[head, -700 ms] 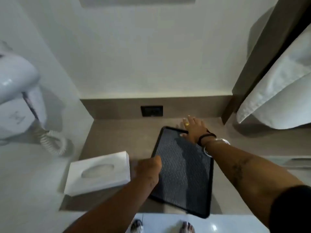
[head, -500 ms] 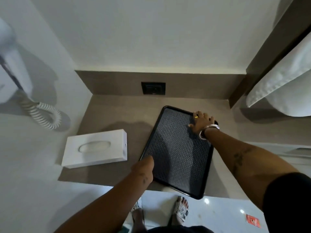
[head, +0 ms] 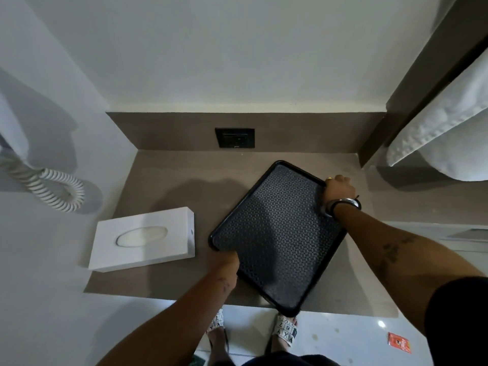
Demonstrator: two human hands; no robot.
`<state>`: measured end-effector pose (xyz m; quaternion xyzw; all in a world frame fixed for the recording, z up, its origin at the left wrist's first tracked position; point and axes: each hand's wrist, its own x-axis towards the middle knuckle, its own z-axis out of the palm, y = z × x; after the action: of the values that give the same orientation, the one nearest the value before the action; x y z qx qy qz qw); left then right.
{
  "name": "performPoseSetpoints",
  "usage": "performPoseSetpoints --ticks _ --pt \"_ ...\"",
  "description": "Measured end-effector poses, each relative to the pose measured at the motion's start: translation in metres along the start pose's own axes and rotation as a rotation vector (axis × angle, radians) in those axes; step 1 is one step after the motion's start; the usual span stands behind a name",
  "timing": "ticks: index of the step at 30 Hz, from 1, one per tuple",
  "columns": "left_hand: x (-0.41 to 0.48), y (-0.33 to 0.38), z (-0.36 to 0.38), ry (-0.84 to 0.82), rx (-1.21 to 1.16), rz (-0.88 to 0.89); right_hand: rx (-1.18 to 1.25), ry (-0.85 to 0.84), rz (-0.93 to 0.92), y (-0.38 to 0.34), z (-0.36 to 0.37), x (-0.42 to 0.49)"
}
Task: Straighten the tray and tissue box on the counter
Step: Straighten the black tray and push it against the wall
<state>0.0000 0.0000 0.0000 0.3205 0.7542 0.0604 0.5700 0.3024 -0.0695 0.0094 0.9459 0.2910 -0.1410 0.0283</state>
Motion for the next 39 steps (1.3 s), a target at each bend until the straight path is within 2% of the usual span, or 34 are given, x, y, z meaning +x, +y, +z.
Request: performPoseSetpoints --ticks 4,7,9,12,20,29,32,34,36,39 --pt "0.013 0.059 -0.007 0.086 0.237 0.384 0.165 0.071 0.114 0.02 -0.001 -0.018" --pt "0.033 0.096 -0.011 -0.003 0.304 0.535 0.286 0.14 0.212 0.023 0.009 -0.043" --pt "0.039 0.113 -0.011 -0.061 0.339 0.578 0.343 0.149 0.281 0.022 0.017 -0.059" --pt "0.051 0.125 -0.01 -0.063 0.408 0.625 0.441 0.123 0.357 0.017 0.029 -0.077" --pt "0.077 0.13 -0.015 -0.077 0.509 0.714 0.524 0.102 0.386 0.0 0.054 -0.106" --pt "0.077 0.122 -0.014 -0.048 0.544 0.738 0.525 0.125 0.329 -0.004 0.064 -0.111" --pt "0.065 0.116 -0.014 0.072 0.656 0.787 0.415 0.139 0.314 -0.008 0.062 -0.117" --pt "0.056 0.103 -0.013 0.126 0.768 0.906 0.36 0.187 0.269 -0.012 0.062 -0.126" --pt "0.049 0.078 -0.014 0.124 0.955 1.098 0.302 0.237 0.161 -0.017 0.066 -0.139" --pt "0.044 0.029 -0.021 0.034 1.131 1.332 0.201 0.226 -0.05 -0.029 0.079 -0.164"
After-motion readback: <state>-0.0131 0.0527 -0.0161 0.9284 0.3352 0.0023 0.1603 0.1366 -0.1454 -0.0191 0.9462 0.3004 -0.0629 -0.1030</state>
